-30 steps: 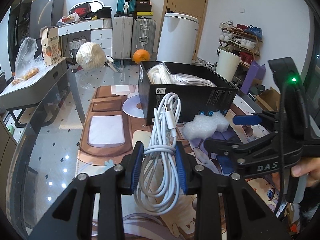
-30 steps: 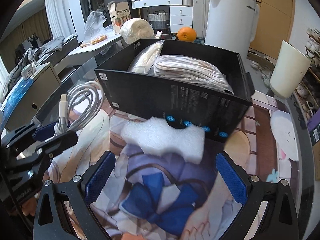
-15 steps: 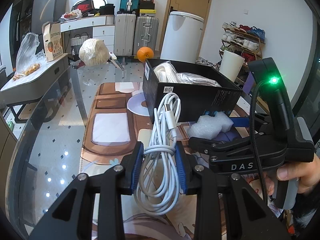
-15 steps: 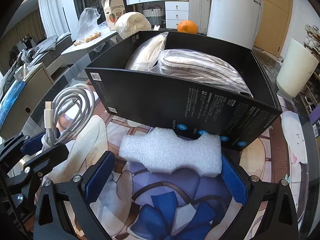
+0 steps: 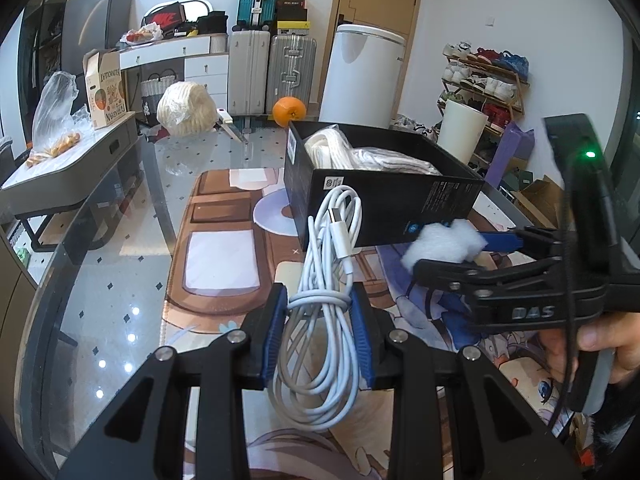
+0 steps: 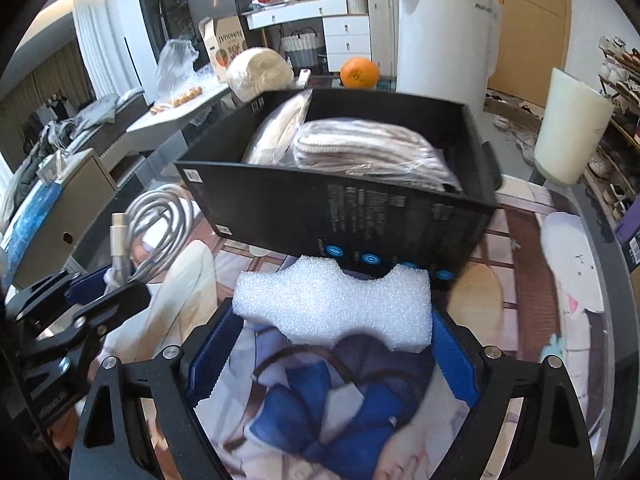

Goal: Organize soft objects
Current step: 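Lift the white cable and foam block and carry both over the black box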

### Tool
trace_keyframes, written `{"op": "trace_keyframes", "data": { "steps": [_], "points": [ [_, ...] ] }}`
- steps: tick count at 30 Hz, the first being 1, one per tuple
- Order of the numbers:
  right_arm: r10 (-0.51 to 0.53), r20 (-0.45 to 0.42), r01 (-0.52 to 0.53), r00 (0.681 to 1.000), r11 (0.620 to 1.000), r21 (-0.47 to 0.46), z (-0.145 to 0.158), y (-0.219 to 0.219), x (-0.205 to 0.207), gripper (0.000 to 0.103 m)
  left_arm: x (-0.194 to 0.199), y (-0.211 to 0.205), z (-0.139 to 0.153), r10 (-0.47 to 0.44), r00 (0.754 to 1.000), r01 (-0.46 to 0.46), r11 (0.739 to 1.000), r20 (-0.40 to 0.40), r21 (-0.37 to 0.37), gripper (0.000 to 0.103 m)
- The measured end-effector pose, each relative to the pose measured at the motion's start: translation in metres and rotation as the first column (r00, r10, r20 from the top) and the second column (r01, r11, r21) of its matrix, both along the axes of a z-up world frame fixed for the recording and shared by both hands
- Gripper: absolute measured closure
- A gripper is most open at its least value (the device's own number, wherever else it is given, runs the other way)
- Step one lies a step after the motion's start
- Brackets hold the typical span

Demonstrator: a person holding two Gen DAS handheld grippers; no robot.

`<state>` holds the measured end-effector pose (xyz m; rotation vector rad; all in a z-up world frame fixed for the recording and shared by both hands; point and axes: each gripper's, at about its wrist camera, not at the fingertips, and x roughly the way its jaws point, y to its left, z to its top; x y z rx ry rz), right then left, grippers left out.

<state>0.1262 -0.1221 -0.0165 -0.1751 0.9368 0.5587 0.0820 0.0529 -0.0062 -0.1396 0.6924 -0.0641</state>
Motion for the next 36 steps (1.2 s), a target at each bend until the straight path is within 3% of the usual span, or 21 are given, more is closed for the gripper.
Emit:
{"op": "trace_keyframes", "data": {
  "steps": [8, 24, 29, 31, 32, 34, 36],
  "points": [
    [0.017, 0.097, -0.019, 0.995, 1.000, 0.024, 0.031, -0.024, -0.016, 0.012, 0.001, -0.009, 0.014, -0.036, 0.999, 0.036, 0.999, 0.041, 0.010, 0.073],
    [0.007, 0.187, -0.025, 0.982, 0.995, 0.094, 0.067, -0.040, -0.007, 0.012, 0.029, -0.020, 0.052, -0.122, 0.987, 0.117, 0.992, 0.104, 0.048, 0.073],
    [-0.010, 0.182, -0.008, 0.983, 0.995, 0.100, 0.068, -0.046, -0.001, 0.012, 0.029, -0.020, 0.043, -0.136, 0.989, 0.131, 0.989, 0.066, 0.066, 0.072],
    [-0.011, 0.174, -0.008, 0.985, 0.994, 0.107, 0.066, -0.050, 0.000, 0.012, 0.027, -0.021, 0.033, -0.135, 0.990, 0.132, 0.988, 0.032, 0.082, 0.066],
    [-0.016, 0.172, -0.003, 0.985, 0.994, 0.109, 0.065, -0.052, 0.000, 0.012, 0.025, -0.022, 0.027, -0.148, 0.989, 0.146, 0.985, 0.016, 0.089, 0.054],
    [-0.025, 0.168, 0.006, 0.986, 0.994, 0.113, 0.064, -0.055, 0.001, 0.012, 0.025, -0.027, 0.020, -0.176, 0.984, 0.176, 0.980, -0.009, 0.089, 0.044],
    [-0.028, 0.162, 0.009, 0.986, 0.993, 0.114, 0.063, -0.057, 0.002, 0.012, 0.026, -0.032, 0.011, -0.198, 0.979, 0.201, 0.975, -0.045, 0.097, 0.044]
  ]
}}
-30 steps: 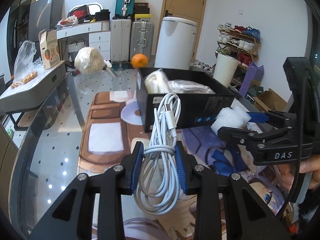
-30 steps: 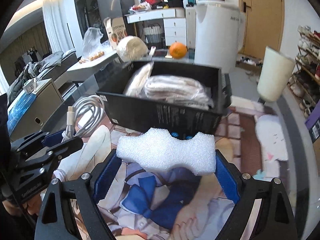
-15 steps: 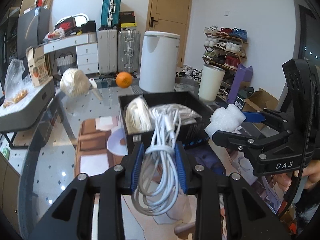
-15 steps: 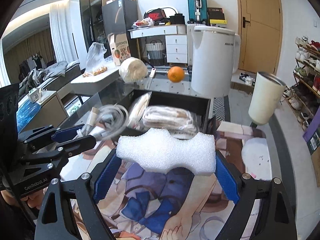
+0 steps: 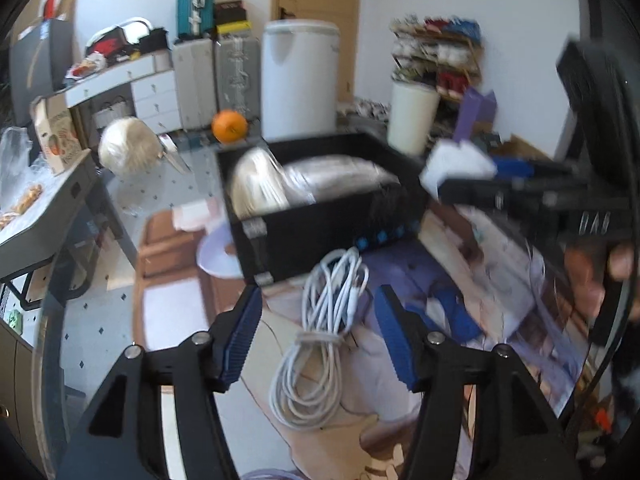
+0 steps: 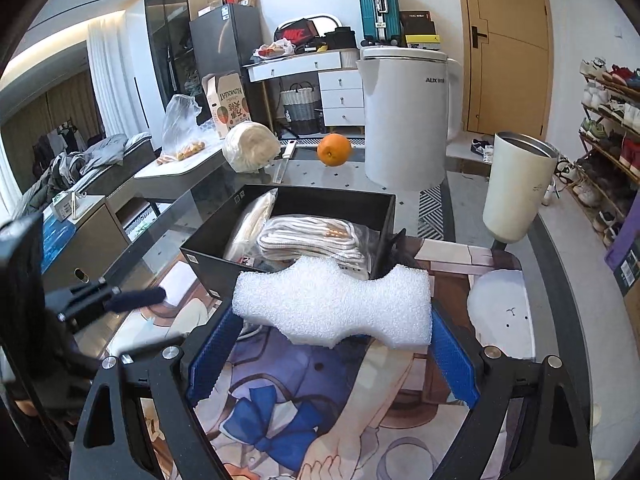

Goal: Organize soft objects
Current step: 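Lift the white cable and foam block and carry both over the black box, then lower the cable and foam block into the black box and open both tools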

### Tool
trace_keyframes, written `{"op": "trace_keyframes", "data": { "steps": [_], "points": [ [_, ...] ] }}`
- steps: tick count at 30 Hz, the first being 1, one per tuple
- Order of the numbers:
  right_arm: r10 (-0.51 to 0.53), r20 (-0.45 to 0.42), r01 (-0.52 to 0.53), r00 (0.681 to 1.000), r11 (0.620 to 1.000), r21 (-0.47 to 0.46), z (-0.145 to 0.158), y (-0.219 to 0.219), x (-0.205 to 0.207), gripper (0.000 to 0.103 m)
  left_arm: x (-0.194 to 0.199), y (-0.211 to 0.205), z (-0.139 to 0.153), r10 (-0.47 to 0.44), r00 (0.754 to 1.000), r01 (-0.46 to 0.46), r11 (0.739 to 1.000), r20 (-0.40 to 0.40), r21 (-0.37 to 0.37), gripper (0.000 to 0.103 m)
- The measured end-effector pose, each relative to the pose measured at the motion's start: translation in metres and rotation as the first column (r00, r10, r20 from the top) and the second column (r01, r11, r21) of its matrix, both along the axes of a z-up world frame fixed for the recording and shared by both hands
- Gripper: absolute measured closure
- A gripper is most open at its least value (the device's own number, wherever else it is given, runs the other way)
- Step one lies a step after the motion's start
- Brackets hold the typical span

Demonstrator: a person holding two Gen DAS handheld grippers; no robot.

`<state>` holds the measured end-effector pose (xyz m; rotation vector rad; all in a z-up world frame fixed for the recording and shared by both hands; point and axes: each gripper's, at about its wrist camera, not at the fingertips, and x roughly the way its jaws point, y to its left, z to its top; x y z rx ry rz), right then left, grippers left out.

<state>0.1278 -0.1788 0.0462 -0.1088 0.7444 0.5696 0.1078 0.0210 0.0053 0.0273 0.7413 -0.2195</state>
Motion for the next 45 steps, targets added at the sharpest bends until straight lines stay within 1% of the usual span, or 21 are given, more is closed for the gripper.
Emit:
{"op": "trace_keyframes", "data": {
  "steps": [3, 4, 6, 7, 9, 10, 12, 13, 14, 16, 21, 22, 25, 30, 34, 38, 45],
  "points": [
    [0.000, 0.002, 0.000, 1.000, 1.000, -0.001, 0.001, 0.000, -0.001, 0.012, 0.009, -0.007, -0.012, 0.009, 0.998, -0.006, 0.999, -0.057, 0.042, 0.043],
    [0.000, 0.002, 0.000, 1.000, 1.000, 0.000, 0.000, 0.000, -0.001, 0.012, 0.011, -0.009, -0.015, 0.007, 0.997, -0.004, 0.999, -0.074, 0.044, 0.043],
    [0.005, 0.000, -0.005, 1.000, 1.000, 0.000, 0.000, 0.000, -0.001, 0.012, 0.015, -0.012, -0.019, -0.003, 0.996, 0.008, 0.998, -0.092, 0.054, 0.043],
    [0.007, -0.001, -0.007, 1.000, 1.000, -0.001, 0.000, 0.001, -0.001, 0.012, 0.016, -0.015, -0.021, -0.007, 0.995, 0.013, 0.998, -0.098, 0.065, 0.045],
    [0.011, -0.003, -0.011, 1.000, 1.000, -0.005, -0.002, 0.002, -0.001, 0.012, 0.018, -0.018, -0.025, -0.013, 0.994, 0.021, 0.997, -0.108, 0.074, 0.063],
    [0.013, -0.006, -0.013, 1.000, 1.000, -0.004, -0.002, 0.002, 0.000, 0.012, 0.019, -0.019, -0.027, -0.018, 0.993, 0.027, 0.997, -0.121, 0.074, 0.069],
    [0.016, -0.009, -0.016, 1.000, 1.000, -0.005, -0.004, 0.003, 0.001, 0.012, 0.019, -0.021, -0.025, -0.038, 0.993, 0.045, 0.997, -0.114, 0.066, 0.071],
    [0.017, -0.010, -0.017, 1.000, 1.000, -0.006, -0.004, 0.003, 0.002, 0.012, 0.016, -0.024, -0.022, -0.058, 0.994, 0.065, 0.996, -0.097, 0.064, 0.076],
    [0.018, -0.011, -0.018, 1.000, 1.000, -0.005, -0.005, 0.004, 0.003, 0.012, 0.014, -0.026, -0.019, -0.060, 0.995, 0.066, 0.995, -0.079, 0.070, 0.078],
    [0.021, -0.009, -0.021, 1.000, 1.000, -0.004, -0.005, 0.005, 0.003, 0.012, 0.012, -0.023, -0.015, -0.042, 0.997, 0.046, 0.997, -0.060, 0.062, 0.078],
    [0.035, 0.006, -0.035, 0.999, 0.999, -0.010, -0.001, 0.007, 0.003, 0.012, 0.004, -0.015, -0.002, -0.039, 0.999, 0.039, 0.999, -0.025, 0.014, 0.079],
    [0.037, 0.008, -0.037, 0.999, 0.999, -0.009, 0.000, 0.008, 0.003, 0.012, 0.002, -0.013, 0.001, -0.040, 0.999, 0.040, 0.999, -0.015, -0.010, 0.079],
    [0.042, 0.018, -0.042, 0.999, 0.999, 0.004, 0.004, 0.009, 0.002, 0.012, -0.002, -0.007, 0.011, -0.041, 0.999, 0.042, 0.998, 0.015, -0.048, 0.078],
    [0.051, 0.038, -0.052, 0.998, 0.998, 0.031, 0.014, 0.009, 0.001, 0.012, -0.003, 0.000, 0.032, -0.028, 0.997, 0.034, 0.997, 0.075, -0.076, 0.078],
    [0.051, 0.047, -0.053, 0.998, 0.998, 0.035, 0.020, 0.011, 0.005, 0.012, 0.005, 0.010, 0.047, 0.005, 0.992, 0.008, 0.995, 0.127, -0.099, 0.078],
    [0.051, 0.047, -0.053, 0.998, 0.998, 0.029, 0.022, 0.015, 0.013, 0.012, 0.020, 0.020, 0.054, 0.026, 0.990, -0.010, 0.993, 0.138, -0.115, 0.078],
    [0.059, 0.029, -0.060, 0.998, 0.998, 0.011, 0.017, 0.024, 0.028, 0.012, 0.046, 0.023, 0.053, 0.030, 0.990, -0.009, 0.989, 0.139, -0.145, 0.078]
  ]
}}
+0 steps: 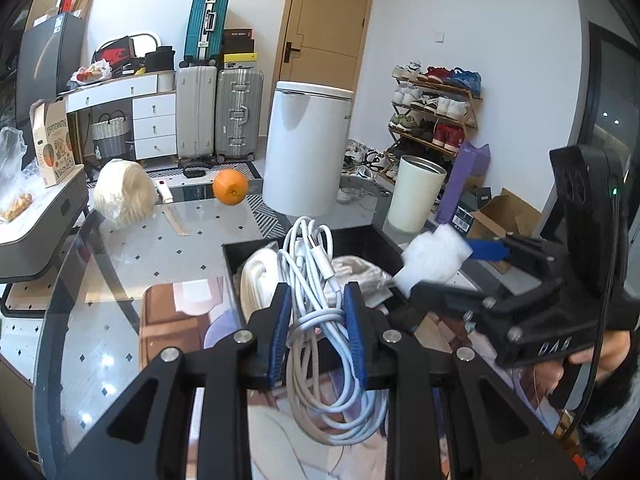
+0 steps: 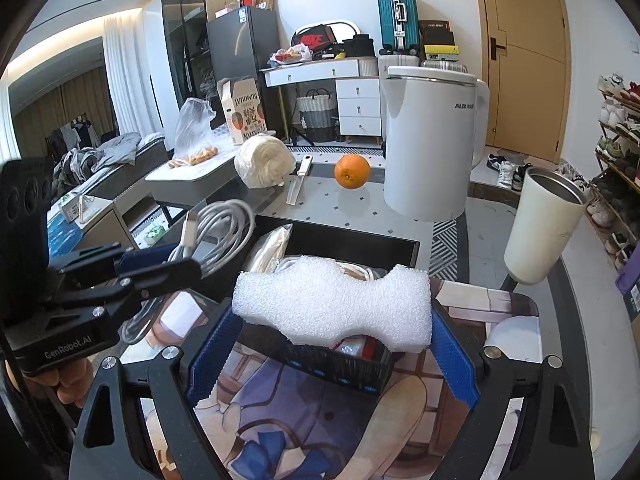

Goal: Organize soft objects
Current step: 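Lower the cable and foam block into the black box and open both tools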

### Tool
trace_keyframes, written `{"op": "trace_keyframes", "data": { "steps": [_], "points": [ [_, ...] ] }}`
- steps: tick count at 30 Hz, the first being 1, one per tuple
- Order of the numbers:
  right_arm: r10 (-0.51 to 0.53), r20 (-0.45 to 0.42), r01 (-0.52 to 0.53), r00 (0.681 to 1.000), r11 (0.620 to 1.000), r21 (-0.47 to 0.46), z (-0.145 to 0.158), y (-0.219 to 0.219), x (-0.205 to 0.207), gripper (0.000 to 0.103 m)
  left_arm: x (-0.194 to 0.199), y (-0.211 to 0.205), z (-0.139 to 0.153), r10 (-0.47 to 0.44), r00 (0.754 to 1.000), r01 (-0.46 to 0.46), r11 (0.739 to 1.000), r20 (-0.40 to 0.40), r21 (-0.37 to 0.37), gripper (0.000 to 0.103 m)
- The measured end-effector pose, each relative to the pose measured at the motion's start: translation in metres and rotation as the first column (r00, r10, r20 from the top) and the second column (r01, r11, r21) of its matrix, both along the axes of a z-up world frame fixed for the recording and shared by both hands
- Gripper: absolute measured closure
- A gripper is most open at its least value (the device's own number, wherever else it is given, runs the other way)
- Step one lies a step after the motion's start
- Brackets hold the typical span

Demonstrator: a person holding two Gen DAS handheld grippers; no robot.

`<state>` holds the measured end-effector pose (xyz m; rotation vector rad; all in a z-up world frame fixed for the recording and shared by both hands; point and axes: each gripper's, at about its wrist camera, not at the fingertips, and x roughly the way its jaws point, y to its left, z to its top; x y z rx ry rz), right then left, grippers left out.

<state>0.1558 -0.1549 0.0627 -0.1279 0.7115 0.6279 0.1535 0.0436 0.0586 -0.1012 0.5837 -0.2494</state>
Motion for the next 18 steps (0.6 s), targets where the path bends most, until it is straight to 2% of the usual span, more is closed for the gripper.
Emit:
{"op": "trace_keyframes", "data": {
  "steps": [11, 18],
  "points": [
    [0.028, -0.040, -0.029, 0.999, 0.999, -0.035, -0.016, 0.023, 0.034, 0.012, 0.038, 0.006, -0.007, 0.011, 0.999, -0.012, 1.000, -0.031, -0.024, 0.078],
    [0.037, -0.045, -0.040, 0.998, 0.997, -0.068, -0.027, 0.035, 0.056, 0.012, 0.050, 0.011, -0.012, 0.014, 0.999, -0.015, 0.999, -0.036, -0.032, 0.078]
  ]
}}
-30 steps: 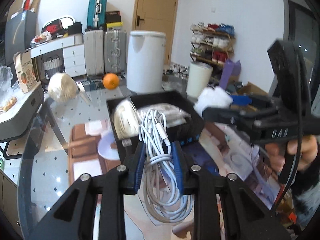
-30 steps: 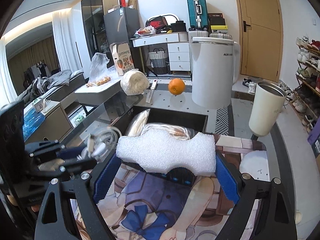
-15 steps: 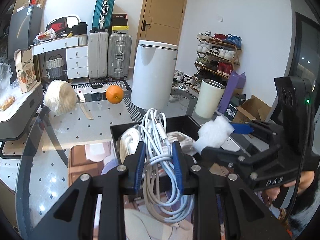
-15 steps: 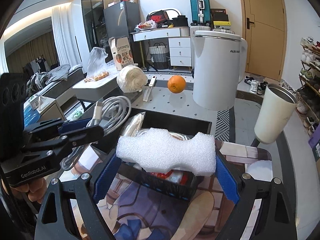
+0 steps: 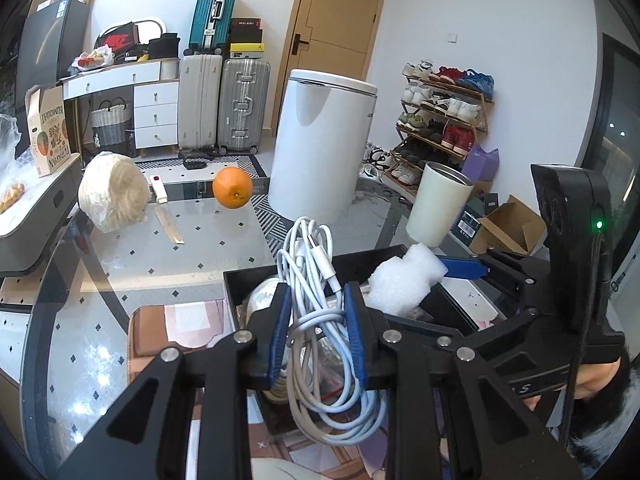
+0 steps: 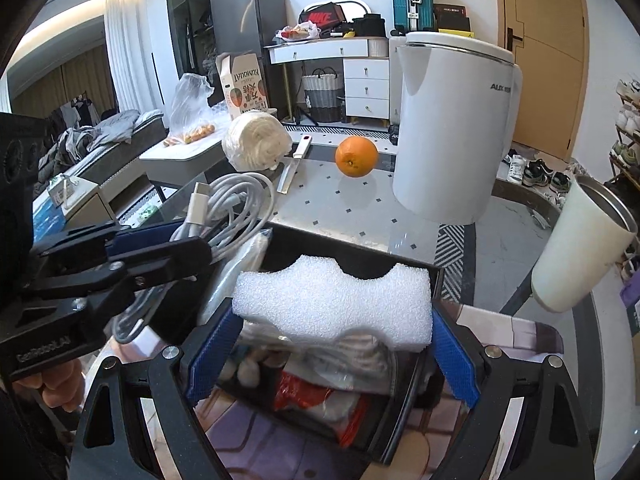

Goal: Organize soft objects
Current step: 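Lower the cable and foam block into the black box and open both tools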

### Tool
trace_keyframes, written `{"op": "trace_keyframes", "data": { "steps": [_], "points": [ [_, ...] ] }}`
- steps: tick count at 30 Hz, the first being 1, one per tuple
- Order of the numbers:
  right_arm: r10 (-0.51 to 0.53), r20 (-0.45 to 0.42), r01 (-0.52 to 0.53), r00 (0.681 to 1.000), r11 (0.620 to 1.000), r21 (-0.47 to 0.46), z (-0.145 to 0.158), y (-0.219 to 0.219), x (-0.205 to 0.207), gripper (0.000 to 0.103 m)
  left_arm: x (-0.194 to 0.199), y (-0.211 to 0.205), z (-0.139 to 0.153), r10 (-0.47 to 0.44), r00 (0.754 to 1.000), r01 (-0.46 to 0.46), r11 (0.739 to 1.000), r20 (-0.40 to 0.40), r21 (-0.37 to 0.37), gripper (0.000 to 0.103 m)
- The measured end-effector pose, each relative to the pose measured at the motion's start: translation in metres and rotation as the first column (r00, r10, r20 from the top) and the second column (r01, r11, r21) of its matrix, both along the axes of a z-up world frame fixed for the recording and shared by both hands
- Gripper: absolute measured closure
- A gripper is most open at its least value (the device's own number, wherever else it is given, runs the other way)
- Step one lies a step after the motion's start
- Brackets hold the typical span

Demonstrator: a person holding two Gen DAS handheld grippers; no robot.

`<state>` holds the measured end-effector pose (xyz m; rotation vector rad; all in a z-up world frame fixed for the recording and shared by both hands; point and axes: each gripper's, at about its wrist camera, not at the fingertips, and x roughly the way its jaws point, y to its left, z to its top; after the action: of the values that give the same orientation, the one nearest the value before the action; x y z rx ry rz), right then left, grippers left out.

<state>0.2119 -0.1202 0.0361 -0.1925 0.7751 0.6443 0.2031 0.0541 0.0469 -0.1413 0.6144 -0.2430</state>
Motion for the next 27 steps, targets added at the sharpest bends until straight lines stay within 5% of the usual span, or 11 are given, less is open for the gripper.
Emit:
{"op": "trace_keyframes", "data": {
  "steps": [16, 27],
  "points": [
    [0.075, -0.046, -0.081, 0.996, 0.985, -0.153, -0.016, 0.033, 0.018, 0.008, 0.006, 0.002, -0.009, -0.017, 0.999, 0.016, 1.000, -0.046, -0.002, 0.078],
    [0.042, 0.012, -0.040, 0.999, 0.995, -0.095, 0.007, -0.001, 0.001, 0.002, 0.014, -0.009, -0.020, -0.045, 0.995, 0.050, 0.998, -0.094, 0.045, 0.075]
  ]
}}
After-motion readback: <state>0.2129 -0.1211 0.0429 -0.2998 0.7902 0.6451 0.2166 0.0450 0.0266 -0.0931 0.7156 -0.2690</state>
